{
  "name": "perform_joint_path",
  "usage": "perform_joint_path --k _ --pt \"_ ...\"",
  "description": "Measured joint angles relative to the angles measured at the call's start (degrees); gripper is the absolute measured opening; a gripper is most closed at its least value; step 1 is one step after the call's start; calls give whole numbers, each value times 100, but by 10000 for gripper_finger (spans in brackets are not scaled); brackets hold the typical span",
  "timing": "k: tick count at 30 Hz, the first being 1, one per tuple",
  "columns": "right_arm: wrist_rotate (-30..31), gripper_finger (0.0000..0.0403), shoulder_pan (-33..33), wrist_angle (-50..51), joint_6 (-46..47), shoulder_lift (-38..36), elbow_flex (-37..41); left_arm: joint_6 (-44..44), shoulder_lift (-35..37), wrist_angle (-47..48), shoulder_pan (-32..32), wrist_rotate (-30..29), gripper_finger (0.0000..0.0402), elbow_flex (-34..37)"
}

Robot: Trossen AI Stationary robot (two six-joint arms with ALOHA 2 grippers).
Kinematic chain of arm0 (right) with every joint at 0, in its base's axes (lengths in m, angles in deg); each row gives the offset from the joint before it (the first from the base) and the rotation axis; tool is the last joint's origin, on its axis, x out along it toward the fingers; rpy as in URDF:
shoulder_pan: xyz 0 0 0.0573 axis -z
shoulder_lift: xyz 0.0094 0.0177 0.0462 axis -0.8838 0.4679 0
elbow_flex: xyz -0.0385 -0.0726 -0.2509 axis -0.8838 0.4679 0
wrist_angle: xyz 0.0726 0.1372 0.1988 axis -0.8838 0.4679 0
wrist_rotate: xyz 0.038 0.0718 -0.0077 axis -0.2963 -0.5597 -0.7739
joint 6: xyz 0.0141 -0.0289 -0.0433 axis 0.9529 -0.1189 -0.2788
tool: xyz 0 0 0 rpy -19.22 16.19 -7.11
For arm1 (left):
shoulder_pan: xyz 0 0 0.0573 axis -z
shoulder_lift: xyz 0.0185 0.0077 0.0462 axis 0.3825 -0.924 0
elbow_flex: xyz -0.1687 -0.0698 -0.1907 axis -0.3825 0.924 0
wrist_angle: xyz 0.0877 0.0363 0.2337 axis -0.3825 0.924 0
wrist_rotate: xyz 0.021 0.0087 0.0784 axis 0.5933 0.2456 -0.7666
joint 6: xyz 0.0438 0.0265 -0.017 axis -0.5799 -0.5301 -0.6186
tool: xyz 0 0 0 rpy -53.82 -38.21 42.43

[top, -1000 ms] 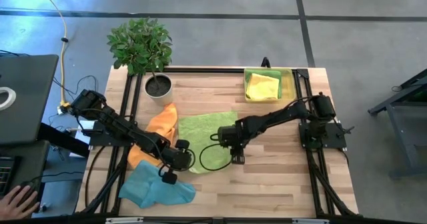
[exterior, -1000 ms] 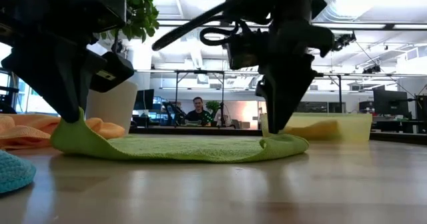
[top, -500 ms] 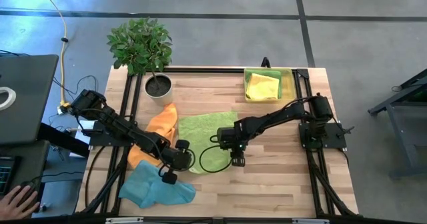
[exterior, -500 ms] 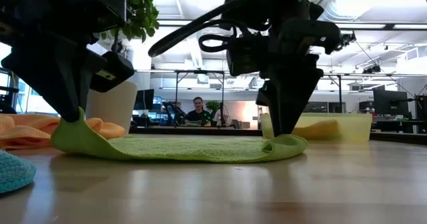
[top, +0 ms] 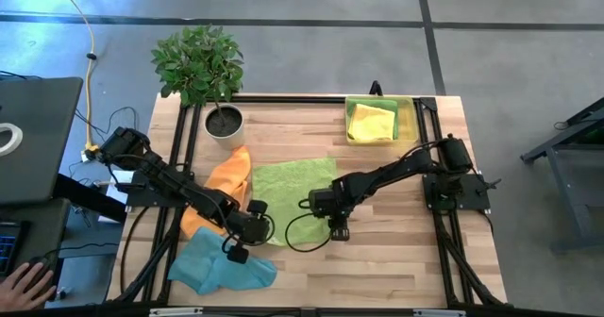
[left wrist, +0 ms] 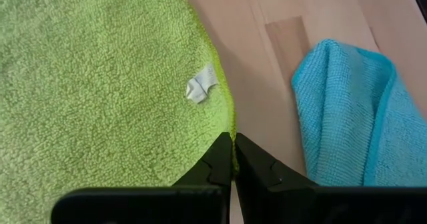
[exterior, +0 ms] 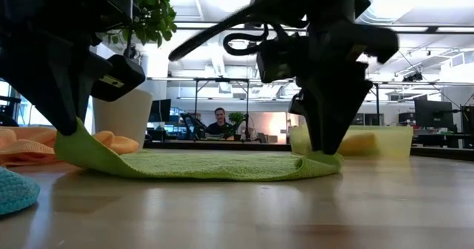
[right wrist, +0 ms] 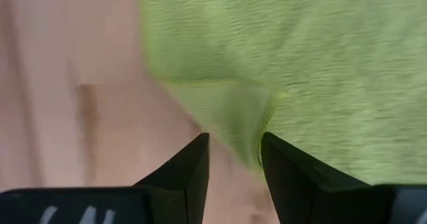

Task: Fold microfiber towels
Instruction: Fold the light green microfiber towel

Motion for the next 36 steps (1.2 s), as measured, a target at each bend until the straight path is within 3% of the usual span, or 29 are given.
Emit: perform_joint_path --k 6,17,20,28,36 --pt "493 126 11 -3 -49 0 0 83 0 0 17 -15 1 -1" --pt "97 123 -59 -151 -98 193 0 133 0 0 17 -15 1 0" --pt "28 104 -57 -147 -138 218 0 135 0 2 17 -15 1 -2" --pt "25 9 -57 214 -267 175 -2 185 0 0 15 -15 1 0" --pt "172 1 -57 485 -352 5 -2 588 0 50 -47 -406 1 -43"
